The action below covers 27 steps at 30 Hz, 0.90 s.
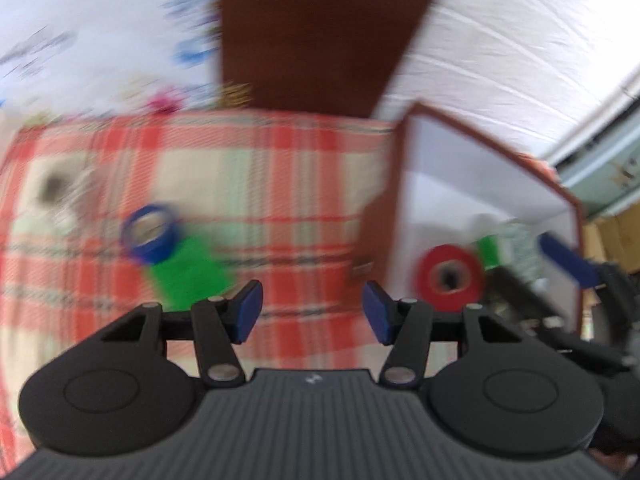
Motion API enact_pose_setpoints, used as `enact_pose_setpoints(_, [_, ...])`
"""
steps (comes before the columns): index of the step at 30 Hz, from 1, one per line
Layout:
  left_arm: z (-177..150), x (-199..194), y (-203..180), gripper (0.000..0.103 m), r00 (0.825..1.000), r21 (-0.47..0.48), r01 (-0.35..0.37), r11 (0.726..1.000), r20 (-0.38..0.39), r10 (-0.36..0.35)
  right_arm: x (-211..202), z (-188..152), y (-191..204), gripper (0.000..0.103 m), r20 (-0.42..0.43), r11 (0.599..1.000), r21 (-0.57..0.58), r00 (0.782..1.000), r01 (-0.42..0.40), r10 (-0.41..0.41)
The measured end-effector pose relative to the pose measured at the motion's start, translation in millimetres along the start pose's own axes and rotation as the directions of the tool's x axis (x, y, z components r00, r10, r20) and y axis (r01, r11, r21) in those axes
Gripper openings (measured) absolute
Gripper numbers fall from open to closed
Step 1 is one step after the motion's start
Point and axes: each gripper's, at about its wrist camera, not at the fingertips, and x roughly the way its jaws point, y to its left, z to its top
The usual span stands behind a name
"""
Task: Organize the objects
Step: 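Lower the green box into the brown box and open the left tool, then grasp the second green box beside the blue tape with the left tool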
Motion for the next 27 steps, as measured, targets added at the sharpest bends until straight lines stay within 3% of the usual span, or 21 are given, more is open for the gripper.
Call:
enact_pose_setpoints(4, [-15.9, -5.7, 53.6, 0.057, 0.997, -0.110, -0.068, 0.992, -0.043, 0.064, 9.2, 2.7, 47.7, 0.065, -0.023, 0.989, -0.081, 0.992, -0.126, 0.124])
enact_pose_setpoints(9, [-33.1, -21.5, 106.4, 0.057, 0.993, -0.210, -0.112, 0.971, -0.049, 0.103, 70.8, -9.3, 117.2, 0.069, -0.173, 0.965, -0.132, 0.964, -0.226, 0.202])
enact_pose_setpoints(13, [-45.8, -35.1, 139.6, 0.057, 0.992, -0.273, -0.128, 0.953, -0.058, 0.116, 135.8, -33.4, 155.2, 0.075, -0.281, 0.972, -0.122, 0.946, -0.202, 0.161])
enact_pose_setpoints(16, [-55.6, -45.9, 155.1, 0.058, 0.991, -0.292, -0.134, 0.947, -0.060, 0.122, 169.4, -47.1, 168.1, 0.077, -0.377, 0.979, -0.100, 0.917, -0.178, 0.129])
enact_pose_setpoints(17, [-57.9, -47.9, 159.0, 0.059, 0.991, -0.296, -0.135, 0.946, -0.061, 0.123, 169.2, -54.4, 171.4, 0.080, -0.382, 0.978, -0.135, 0.919, -0.158, 0.096])
enact_pose_setpoints(18, [-59.7, -49.0, 163.9, 0.059, 0.991, -0.300, -0.134, 0.944, -0.062, 0.121, 164.4, -59.1, 175.5, 0.071, -0.344, 0.973, -0.179, 0.936, -0.144, 0.075])
enact_pose_setpoints(19, [-61.2, -50.2, 167.6, 0.059, 0.991, -0.308, -0.129, 0.943, -0.062, 0.116, 158.9, -60.7, 178.3, 0.062, -0.340, 0.971, -0.193, 0.938, -0.139, 0.067])
enact_pose_setpoints(20, [-62.1, -50.1, 171.1, 0.059, 0.993, -0.317, -0.118, 0.941, -0.062, 0.104, 150.9, -60.2, 178.1, 0.059, -0.346, 0.974, -0.179, 0.935, -0.141, 0.072])
enact_pose_setpoints(23, [-62.7, -47.0, 174.2, 0.059, 0.997, -0.340, -0.070, 0.938, -0.066, 0.050, 124.8, -64.7, 172.0, 0.059, -0.383, 0.978, -0.128, 0.918, -0.162, 0.101])
enact_pose_setpoints(27, [-55.3, -39.9, 158.5, 0.061, 0.996, -0.341, 0.036, 0.940, -0.064, -0.061, 81.9, -64.7, 162.6, 0.059, -0.319, 0.974, -0.108, 0.935, -0.199, 0.156])
